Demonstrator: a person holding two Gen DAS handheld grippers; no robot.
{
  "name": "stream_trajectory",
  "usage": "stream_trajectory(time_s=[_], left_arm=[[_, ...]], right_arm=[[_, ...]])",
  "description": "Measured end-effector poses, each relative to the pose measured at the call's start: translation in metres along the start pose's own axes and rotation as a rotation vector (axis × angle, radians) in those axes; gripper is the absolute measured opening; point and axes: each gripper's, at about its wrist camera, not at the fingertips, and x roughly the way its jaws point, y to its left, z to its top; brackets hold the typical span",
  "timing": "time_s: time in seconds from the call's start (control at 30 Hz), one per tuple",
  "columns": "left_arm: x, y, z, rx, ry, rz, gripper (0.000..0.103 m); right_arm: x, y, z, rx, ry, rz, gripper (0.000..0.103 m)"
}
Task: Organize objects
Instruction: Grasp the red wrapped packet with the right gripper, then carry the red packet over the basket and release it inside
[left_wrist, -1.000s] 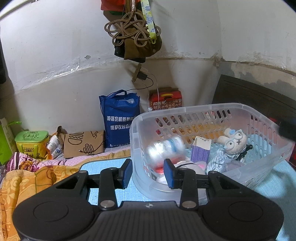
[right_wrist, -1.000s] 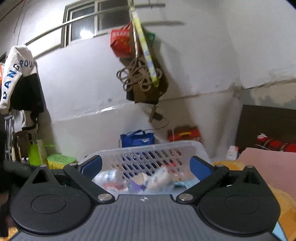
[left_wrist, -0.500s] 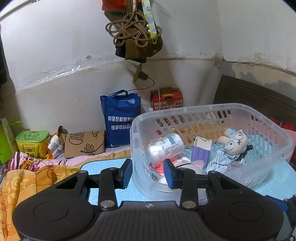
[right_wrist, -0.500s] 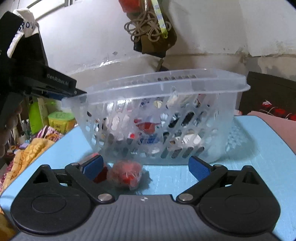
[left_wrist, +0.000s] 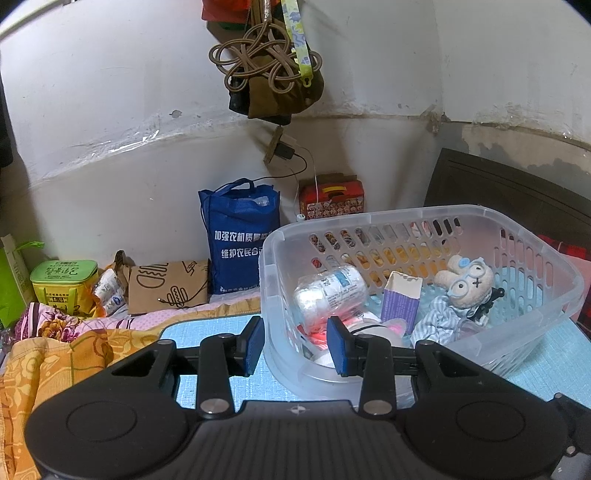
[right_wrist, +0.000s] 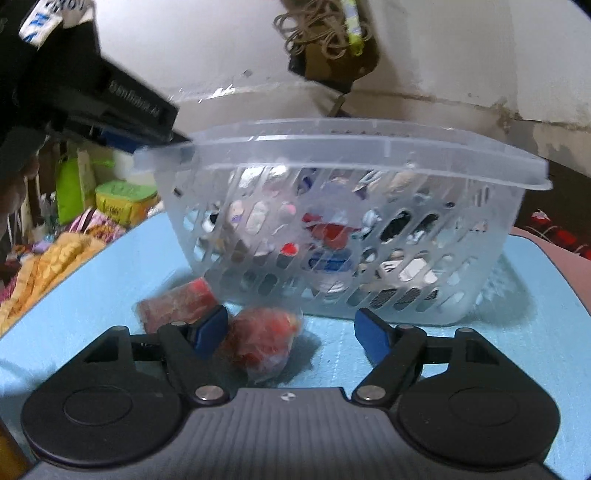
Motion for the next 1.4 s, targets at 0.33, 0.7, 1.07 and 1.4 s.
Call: stream_trajectory(time_s=[0.33,0.7,1.07,1.4], left_arm=[[0.001,0.0,0.0,0.0,0.0,0.0,0.041],[0.001,0.0,0.0,0.001,0.001,0.0,0.041],[0.001,0.0,0.0,0.0,0.0,-0.001,0.041],[0.001,-0.002,0.0,-0.002,0.0,0.0,0.041]], right_arm=[[-0.005,-0.004,-0.004,0.039,-0.045,0.023,0.049],[-0.011,-0.018,-0.006,0.094,-0.098,0.036,0.048],[-0.017,-0.022,-0.009,0.094,-0.141,0.039,0.048],[-0.091,-0.036,-0.011,0.118,-0.335,0.035,0.048]])
